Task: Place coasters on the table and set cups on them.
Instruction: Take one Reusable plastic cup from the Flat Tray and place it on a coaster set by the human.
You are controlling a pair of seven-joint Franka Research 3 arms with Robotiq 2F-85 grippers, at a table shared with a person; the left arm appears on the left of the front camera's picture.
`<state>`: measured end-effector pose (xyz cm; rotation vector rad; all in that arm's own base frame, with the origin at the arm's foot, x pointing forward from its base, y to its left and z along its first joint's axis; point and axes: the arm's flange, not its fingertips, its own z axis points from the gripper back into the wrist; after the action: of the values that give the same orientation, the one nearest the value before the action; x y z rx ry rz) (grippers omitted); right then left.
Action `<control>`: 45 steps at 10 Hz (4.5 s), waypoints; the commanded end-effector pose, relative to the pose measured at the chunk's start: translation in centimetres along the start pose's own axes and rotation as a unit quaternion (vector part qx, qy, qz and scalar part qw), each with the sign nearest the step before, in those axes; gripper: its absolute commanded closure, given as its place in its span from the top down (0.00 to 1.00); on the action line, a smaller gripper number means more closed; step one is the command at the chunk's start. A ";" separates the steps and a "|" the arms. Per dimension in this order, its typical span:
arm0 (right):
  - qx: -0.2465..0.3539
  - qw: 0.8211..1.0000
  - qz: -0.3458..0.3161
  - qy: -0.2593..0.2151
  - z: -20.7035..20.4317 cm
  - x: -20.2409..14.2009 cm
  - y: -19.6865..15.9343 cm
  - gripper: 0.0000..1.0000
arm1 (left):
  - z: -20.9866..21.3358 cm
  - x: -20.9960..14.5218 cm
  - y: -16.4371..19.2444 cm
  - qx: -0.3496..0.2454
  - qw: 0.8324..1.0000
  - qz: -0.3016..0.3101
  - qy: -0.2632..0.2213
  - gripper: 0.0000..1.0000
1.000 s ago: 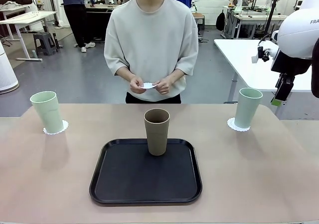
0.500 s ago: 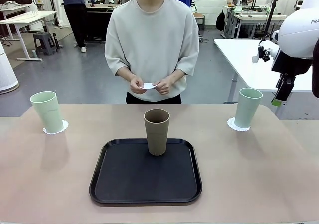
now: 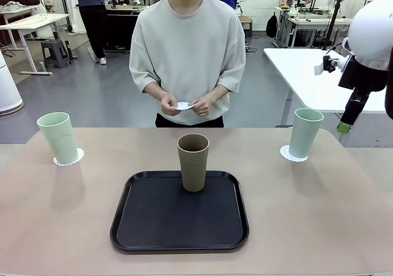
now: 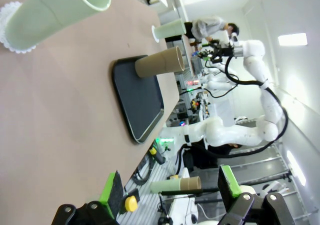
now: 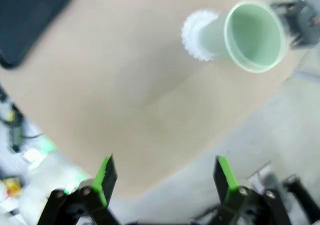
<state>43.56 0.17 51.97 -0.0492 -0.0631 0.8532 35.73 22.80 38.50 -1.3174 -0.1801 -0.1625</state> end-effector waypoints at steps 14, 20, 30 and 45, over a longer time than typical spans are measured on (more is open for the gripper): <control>0.484 0.834 -0.175 -0.201 -1.0 -5.6 -2.1 1.00 | 0.2 0.0 -0.2 0.003 1.000 0.004 -0.002 1.00; 0.558 0.757 -0.240 -0.241 -6.2 -15.5 -8.9 1.00 | 0.2 0.0 -0.2 0.003 1.000 0.004 -0.002 1.00; 0.539 0.708 -0.340 -0.304 -7.4 -23.3 -14.5 1.00 | 0.2 0.0 -0.2 0.003 1.000 0.004 -0.002 1.00; 0.531 0.715 -0.354 -0.285 -9.0 -24.1 -15.0 1.00 | 0.2 0.0 -0.2 0.003 1.000 0.004 -0.002 1.00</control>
<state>39.85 -27.94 42.97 1.2791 -0.1348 -0.0022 35.71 22.85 38.49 -1.3173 -0.1807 -0.1613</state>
